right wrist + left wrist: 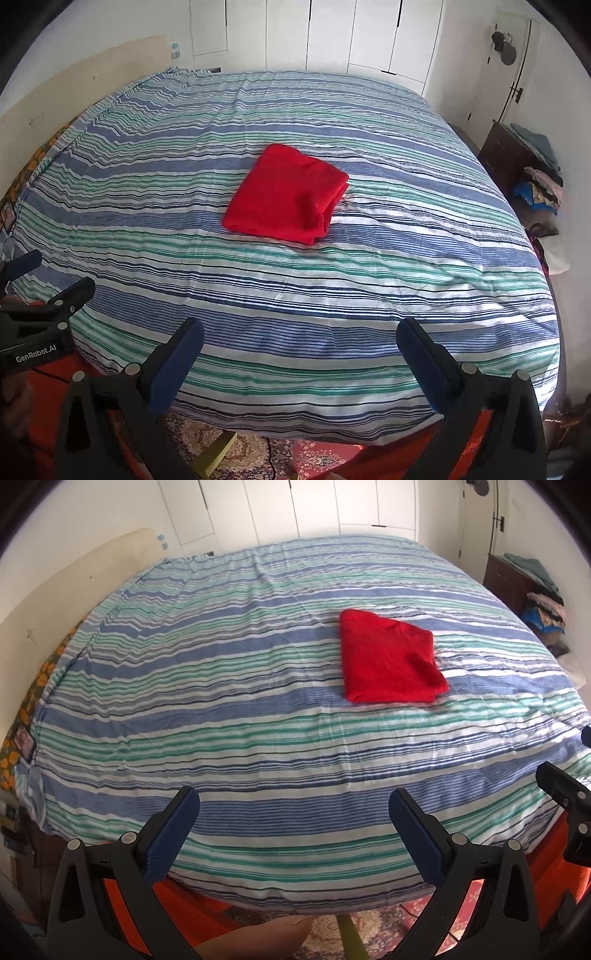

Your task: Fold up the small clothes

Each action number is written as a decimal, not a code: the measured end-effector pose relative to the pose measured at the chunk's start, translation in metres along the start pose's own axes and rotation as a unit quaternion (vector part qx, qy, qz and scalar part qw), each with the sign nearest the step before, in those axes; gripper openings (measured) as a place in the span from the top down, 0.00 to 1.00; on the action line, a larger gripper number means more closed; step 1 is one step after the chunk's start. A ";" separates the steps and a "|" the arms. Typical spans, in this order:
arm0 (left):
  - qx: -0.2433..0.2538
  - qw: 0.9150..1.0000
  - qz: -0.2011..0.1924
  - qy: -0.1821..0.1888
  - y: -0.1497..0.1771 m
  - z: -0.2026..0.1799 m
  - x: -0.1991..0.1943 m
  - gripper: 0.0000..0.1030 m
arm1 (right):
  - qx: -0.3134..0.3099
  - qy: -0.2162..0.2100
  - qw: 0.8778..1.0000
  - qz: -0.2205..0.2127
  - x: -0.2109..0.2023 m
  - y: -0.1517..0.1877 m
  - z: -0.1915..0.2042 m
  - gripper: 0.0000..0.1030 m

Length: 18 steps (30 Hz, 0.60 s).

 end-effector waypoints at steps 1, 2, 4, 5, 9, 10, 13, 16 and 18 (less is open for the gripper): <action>0.001 1.000 0.000 -0.001 0.000 0.000 0.000 0.01 | 0.000 0.000 1.000 0.001 0.001 0.001 0.000 0.00; 0.002 1.000 0.001 -0.002 0.000 0.000 0.000 0.01 | 0.000 0.000 1.000 0.002 0.002 0.001 0.000 0.00; 0.000 1.000 0.005 -0.002 0.001 0.000 0.002 0.01 | 0.000 0.002 1.000 0.004 0.003 0.001 0.000 0.00; -0.001 1.000 0.007 -0.002 0.001 0.000 0.003 0.01 | -0.001 0.002 1.000 0.005 0.003 0.002 0.000 0.00; -0.004 1.000 0.013 0.003 0.003 0.001 0.005 0.02 | -0.004 0.005 1.000 0.006 0.004 0.002 0.001 0.00; -0.004 1.000 0.013 0.004 0.004 0.001 0.005 0.02 | -0.005 0.006 1.000 0.007 0.003 0.002 0.002 0.00; 0.000 1.000 0.010 0.005 0.003 -0.001 0.004 0.02 | -0.008 0.008 1.000 0.007 0.003 0.002 0.003 0.00; 0.003 1.000 0.009 0.006 0.002 -0.003 0.003 0.02 | -0.009 0.010 1.000 0.008 0.003 0.002 0.004 0.00; 0.004 1.000 0.010 0.005 0.003 -0.003 0.003 0.02 | -0.011 0.013 1.000 0.013 0.004 0.002 0.004 0.00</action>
Point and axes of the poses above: each gripper's, at about its wrist camera, not at the fingertips, and x roughly the way its jaws point, z to its left, y to its underside, the point moved 3 cm from there along x, roughly the way its jaws point, and after that the axes turned 6 degrees about y, right-handed, at the moved point
